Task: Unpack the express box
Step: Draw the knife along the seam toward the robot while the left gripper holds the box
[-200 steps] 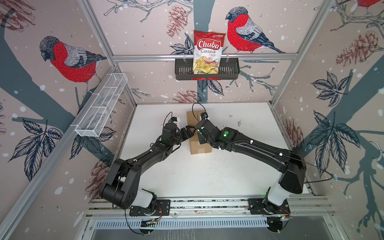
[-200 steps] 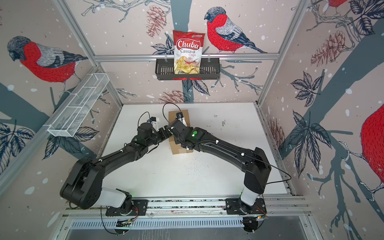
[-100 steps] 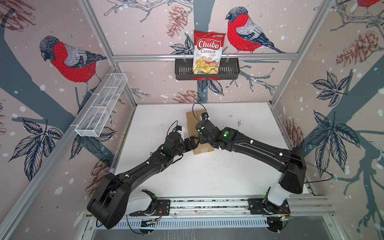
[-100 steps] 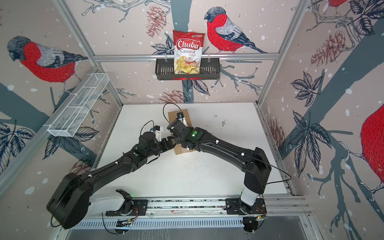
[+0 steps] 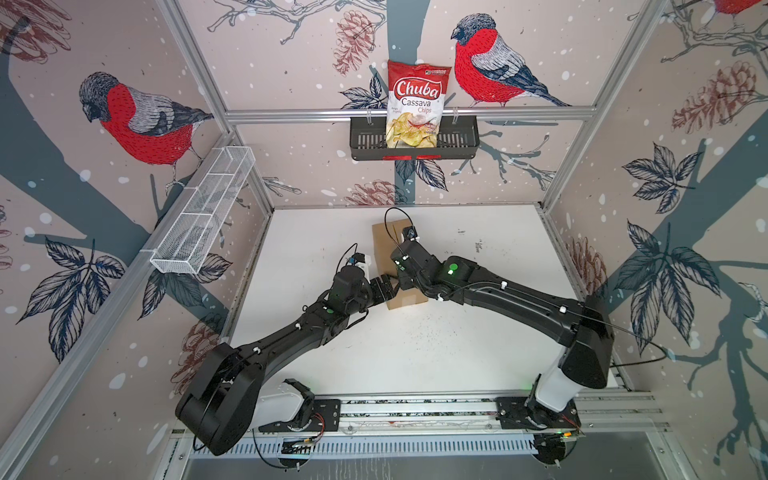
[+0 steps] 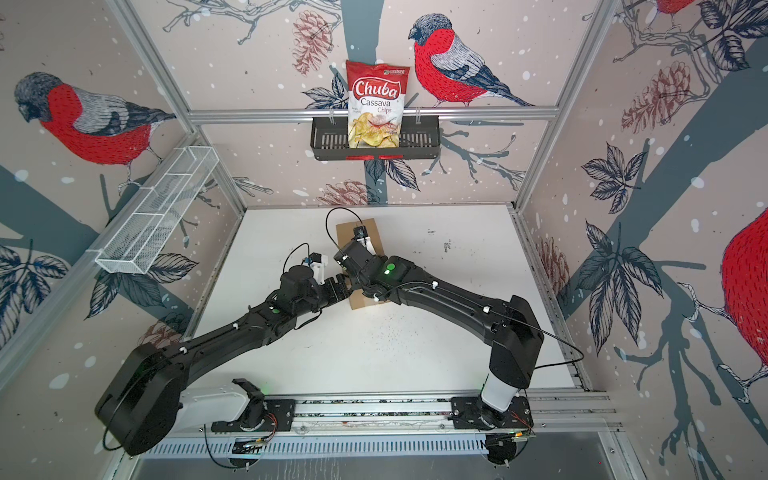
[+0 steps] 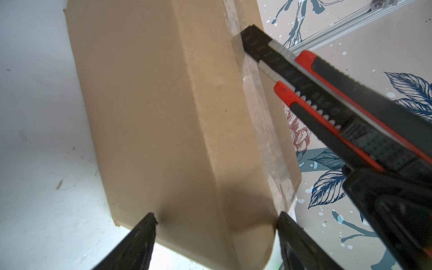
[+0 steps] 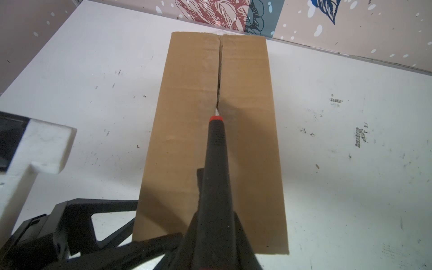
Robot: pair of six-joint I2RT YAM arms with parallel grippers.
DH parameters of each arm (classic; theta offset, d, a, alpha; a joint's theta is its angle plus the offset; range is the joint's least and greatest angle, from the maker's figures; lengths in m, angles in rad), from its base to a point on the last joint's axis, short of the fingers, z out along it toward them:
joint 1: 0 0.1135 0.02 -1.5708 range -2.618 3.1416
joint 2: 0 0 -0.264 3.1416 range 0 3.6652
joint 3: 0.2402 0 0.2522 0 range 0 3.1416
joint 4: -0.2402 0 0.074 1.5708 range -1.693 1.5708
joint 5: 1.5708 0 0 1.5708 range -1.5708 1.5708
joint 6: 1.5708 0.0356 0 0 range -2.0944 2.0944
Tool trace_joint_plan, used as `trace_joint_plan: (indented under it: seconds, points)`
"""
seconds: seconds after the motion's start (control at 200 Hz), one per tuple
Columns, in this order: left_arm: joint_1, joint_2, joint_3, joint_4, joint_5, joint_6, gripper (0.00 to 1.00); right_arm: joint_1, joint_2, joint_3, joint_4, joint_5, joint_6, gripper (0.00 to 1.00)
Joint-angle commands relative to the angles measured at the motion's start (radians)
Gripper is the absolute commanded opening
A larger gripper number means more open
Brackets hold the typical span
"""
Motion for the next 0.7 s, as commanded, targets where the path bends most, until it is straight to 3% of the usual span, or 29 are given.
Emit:
trace_joint_plan:
  seconds: [0.0, 0.695]
  points:
    - [0.001, 0.011, -0.007, 0.004, -0.095, -0.018, 0.8, 0.012, -0.009, -0.001, -0.103, -0.068, 0.009, 0.0]
    - [0.001, 0.067, -0.01, 0.06, -0.161, -0.05, 0.79, 0.035, -0.017, -0.004, -0.14, -0.067, 0.026, 0.0]
